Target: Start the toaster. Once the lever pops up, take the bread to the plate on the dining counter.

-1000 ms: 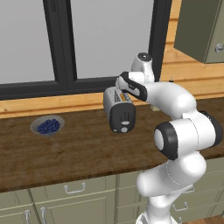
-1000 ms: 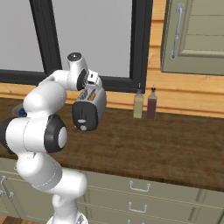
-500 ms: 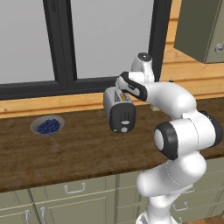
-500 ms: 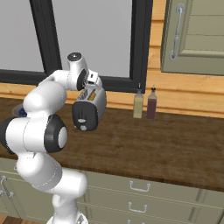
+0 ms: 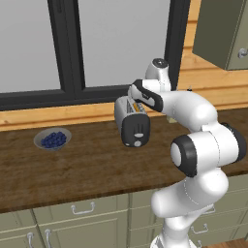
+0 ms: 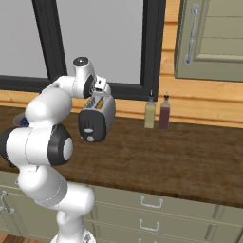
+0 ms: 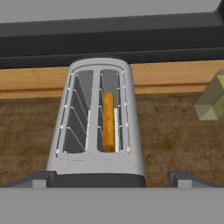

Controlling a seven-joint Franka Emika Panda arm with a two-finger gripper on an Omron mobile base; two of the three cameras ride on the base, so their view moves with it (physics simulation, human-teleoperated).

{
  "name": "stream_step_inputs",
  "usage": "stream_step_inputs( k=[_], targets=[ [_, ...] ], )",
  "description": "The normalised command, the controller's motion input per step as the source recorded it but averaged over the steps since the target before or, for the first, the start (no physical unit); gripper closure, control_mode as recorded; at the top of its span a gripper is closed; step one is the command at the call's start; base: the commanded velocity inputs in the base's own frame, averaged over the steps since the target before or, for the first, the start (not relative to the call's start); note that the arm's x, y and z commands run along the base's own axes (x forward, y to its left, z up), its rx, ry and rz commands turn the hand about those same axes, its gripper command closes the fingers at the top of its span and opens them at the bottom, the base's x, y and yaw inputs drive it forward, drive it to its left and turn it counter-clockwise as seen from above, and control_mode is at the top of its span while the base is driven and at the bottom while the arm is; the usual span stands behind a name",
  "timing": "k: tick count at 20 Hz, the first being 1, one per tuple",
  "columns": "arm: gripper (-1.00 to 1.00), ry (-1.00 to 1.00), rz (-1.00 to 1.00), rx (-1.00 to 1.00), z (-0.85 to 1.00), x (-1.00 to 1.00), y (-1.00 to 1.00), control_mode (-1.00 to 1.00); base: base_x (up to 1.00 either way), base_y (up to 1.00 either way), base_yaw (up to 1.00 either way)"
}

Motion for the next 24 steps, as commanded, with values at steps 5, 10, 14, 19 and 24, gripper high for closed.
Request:
stream_step_inputs(
  k=[5,10,14,19,24],
  targets=[
    [-1.0,0.0,0.0,0.0,0.0,0.0,0.0,-1.0,0.0,0.0,0.0],
    [-1.0,0.0,0.0,0.0,0.0,0.0,0.0,-1.0,0.0,0.0,0.0],
    [-1.0,0.0,0.0,0.0,0.0,0.0,0.0,-1.0,0.0,0.0,0.0],
    [-1.0,0.0,0.0,0.0,0.0,0.0,0.0,-1.0,0.0,0.0,0.0],
    [-1.0,0.0,0.0,0.0,0.0,0.0,0.0,-1.0,0.0,0.0,0.0]
  ],
)
